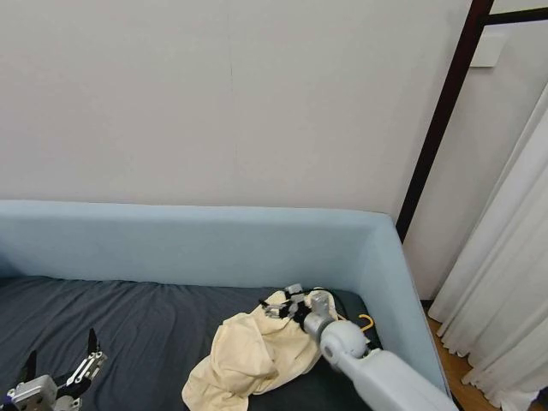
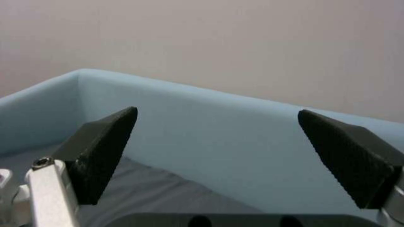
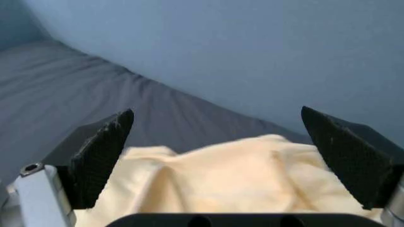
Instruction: Pick up the clothes from the sofa and hang them on the clothes hanger.
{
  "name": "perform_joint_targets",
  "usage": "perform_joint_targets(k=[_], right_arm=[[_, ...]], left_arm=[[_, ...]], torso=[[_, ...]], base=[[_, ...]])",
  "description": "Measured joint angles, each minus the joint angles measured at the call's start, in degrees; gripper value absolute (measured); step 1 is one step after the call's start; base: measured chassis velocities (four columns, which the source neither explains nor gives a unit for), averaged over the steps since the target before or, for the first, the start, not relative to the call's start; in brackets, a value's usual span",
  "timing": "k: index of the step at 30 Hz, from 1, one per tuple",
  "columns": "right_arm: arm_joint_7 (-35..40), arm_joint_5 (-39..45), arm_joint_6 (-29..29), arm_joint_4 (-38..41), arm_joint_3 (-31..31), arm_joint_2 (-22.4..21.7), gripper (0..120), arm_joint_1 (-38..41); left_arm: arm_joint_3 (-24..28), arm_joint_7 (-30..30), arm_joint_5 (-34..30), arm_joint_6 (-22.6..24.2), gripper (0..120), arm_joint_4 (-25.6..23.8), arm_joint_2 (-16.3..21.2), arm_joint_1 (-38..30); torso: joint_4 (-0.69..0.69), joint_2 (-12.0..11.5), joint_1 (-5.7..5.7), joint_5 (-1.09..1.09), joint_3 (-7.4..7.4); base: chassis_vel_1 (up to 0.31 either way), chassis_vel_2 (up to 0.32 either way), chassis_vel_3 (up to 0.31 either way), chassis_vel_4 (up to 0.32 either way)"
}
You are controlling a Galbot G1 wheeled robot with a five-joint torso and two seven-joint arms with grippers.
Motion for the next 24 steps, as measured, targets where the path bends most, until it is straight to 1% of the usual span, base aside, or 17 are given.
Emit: perform_joint_targets(k=[1, 3, 4, 5, 7, 8, 13, 17, 19, 21, 22, 23, 24], right_arm=[[-2.81, -4.27, 1.77, -5.66, 1.98, 0.74, 100, 0.81], [-3.91, -9.54, 3.41, -11.53, 3.80, 1.63, 100, 1.49], [-4.07, -11.98, 4.09, -13.80, 4.60, 2.05, 100, 1.74], [-4.07, -11.98, 4.09, -13.80, 4.60, 2.05, 100, 1.74], [-4.11, -17.83, 5.36, -19.08, 6.68, 3.20, 100, 2.51], [-4.11, -19.16, 5.51, -20.30, 7.16, 3.50, 100, 2.70], [-4.57, -23.26, 5.56, -23.87, 8.31, 4.13, 100, 3.67], [-5.75, -25.50, 5.31, -24.93, 8.27, 4.28, 100, 4.23], [-5.97, -26.82, 5.16, -25.53, 8.05, 4.67, 95, 4.39], [-5.98, -27.72, 4.95, -26.12, 8.01, 5.21, 86, 4.47], [-5.98, -27.72, 4.95, -26.12, 8.01, 5.21, 86, 4.47], [-6.05, -28.38, 4.94, -26.58, 8.04, 5.54, 83, 4.52], [-6.10, -28.95, 4.95, -27.00, 8.08, 5.75, 77, 4.60]], left_arm=[[0.40, 0.27, 0.42, -0.37, 100, 0.01, -0.30, 0.01], [0.80, 0.21, 0.87, -0.42, 100, -0.10, -0.85, 0.01], [0.95, 0.12, 1.16, -0.42, 100, -0.22, -1.11, 0.00], [0.95, 0.12, 1.16, -0.42, 100, -0.22, -1.11, 0.00], [1.31, -0.68, 1.85, -0.35, 100, -0.52, -1.59, -0.06], [1.36, -0.92, 1.96, -0.26, 100, -0.60, -1.70, -0.08], [1.41, -1.88, 2.36, 0.13, 100, -0.82, -2.18, -0.16], [1.50, -2.57, 2.80, 0.19, 100, -0.83, -2.73, -0.16], [1.58, -2.93, 3.22, 0.21, 100, -0.85, -3.04, -0.13], [1.61, -3.18, 3.47, 0.21, 100, -0.98, -3.25, -0.08], [1.61, -3.18, 3.47, 0.21, 100, -0.98, -3.25, -0.08], [1.61, -3.30, 3.57, 0.23, 100, -1.09, -3.34, 0.00], [1.61, -3.40, 3.63, 0.24, 100, -1.22, -3.39, 0.07]], torso=[[-0.01, 0.00, 0.00, 0.00, 0.00], [0.00, 0.00, 0.00, 0.00, 0.00], [-0.01, 0.00, 0.01, 0.01, 0.00], [-0.01, 0.00, 0.01, 0.01, 0.00], [-0.01, 0.00, 0.00, 0.00, 0.00], [-0.01, 0.00, 0.00, 0.00, 0.00], [0.00, 0.00, 0.00, 0.00, 0.00], [0.00, 0.00, 0.00, -0.01, -0.01], [0.00, 0.00, 0.00, -0.01, -0.01], [0.00, 0.00, 0.00, -0.01, -0.01], [0.00, 0.00, 0.00, -0.01, -0.01], [0.01, 0.00, 0.00, -0.01, -0.01], [0.01, 0.00, 0.00, 0.00, -0.01]], base=[[0.000, 0.000, 0.000, 0.000], [0.000, 0.000, 0.000, 0.000], [0.000, 0.000, 0.000, 0.000], [0.000, 0.000, 0.000, 0.000], [0.000, 0.000, 0.000, 0.000], [0.000, 0.000, 0.000, 0.000], [0.000, 0.000, 0.000, 0.000], [0.000, 0.000, 0.000, 0.000], [0.000, 0.000, 0.000, 0.000], [0.000, 0.000, 0.000, 0.000], [0.000, 0.000, 0.000, 0.000], [0.000, 0.000, 0.000, 0.000], [0.000, 0.000, 0.000, 0.000]])
